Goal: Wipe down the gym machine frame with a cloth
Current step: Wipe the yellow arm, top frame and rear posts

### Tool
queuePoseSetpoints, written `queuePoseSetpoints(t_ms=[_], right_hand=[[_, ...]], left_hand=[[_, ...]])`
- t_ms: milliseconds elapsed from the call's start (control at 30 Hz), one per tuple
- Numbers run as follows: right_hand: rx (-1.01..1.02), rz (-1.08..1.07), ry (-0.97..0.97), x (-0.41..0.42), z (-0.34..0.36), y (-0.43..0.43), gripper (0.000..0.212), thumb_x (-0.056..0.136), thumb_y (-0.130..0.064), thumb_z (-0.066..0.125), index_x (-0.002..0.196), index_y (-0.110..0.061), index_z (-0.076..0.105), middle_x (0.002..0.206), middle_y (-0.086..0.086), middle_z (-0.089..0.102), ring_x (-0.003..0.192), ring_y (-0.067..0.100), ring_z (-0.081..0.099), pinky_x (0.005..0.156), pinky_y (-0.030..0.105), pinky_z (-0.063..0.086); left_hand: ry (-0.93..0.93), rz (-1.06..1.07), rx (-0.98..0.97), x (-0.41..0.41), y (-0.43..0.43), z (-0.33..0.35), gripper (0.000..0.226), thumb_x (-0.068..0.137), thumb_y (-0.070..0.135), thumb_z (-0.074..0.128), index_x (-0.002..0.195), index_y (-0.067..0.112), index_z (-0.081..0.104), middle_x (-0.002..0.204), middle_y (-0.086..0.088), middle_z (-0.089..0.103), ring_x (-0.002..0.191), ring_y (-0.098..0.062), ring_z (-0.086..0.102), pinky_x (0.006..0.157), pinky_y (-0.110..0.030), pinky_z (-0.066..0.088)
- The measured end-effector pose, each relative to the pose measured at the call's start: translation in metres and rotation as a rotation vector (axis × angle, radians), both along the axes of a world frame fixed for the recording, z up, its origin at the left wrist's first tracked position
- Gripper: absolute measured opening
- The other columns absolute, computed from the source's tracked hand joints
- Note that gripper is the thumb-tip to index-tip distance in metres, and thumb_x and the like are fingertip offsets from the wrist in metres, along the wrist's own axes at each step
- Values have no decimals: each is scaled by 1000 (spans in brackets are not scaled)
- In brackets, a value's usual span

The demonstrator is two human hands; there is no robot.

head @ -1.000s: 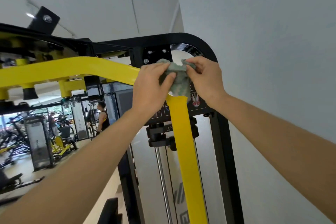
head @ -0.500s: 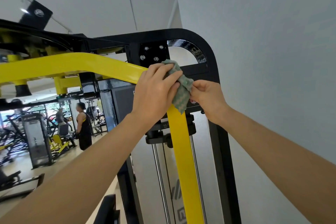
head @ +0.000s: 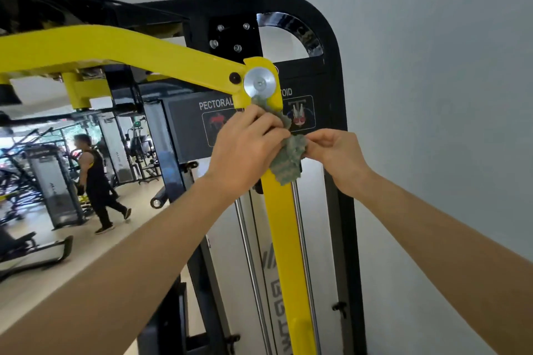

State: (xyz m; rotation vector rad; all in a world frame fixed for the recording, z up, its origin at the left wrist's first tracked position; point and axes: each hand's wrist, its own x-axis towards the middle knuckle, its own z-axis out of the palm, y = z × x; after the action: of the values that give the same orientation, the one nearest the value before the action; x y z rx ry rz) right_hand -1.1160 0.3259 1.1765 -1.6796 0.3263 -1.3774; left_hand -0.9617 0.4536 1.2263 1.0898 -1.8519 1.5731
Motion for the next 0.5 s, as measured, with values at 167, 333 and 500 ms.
queuePoseSetpoints(t_ms=[167,333,500], right_hand=[[86,65,47,2,-45,-5,19,92,-4,69,108,7,71,100,19,75,93,24,73,85,30,60],[108,41,92,6,-75,4,10,88,-5,74,98,-4,74,84,1,77,79,8,72,70,14,54],[105,-38,209,3,-119,15,10,86,-7,76,94,-13,75,86,0,76,79,7,72,71,14,54]], left_hand=[[336,-53,31,3,-1,-70,10,92,18,76,97,9,78,104,-7,72,94,-30,61,82,-32,50],[691,-113,91,-7,1,-120,16,83,20,84,91,10,76,95,-5,66,91,-25,57,84,-9,32],[837,-155,163,-7,9,-168,16,80,17,85,87,9,73,92,-2,63,87,-19,58,77,-23,45]])
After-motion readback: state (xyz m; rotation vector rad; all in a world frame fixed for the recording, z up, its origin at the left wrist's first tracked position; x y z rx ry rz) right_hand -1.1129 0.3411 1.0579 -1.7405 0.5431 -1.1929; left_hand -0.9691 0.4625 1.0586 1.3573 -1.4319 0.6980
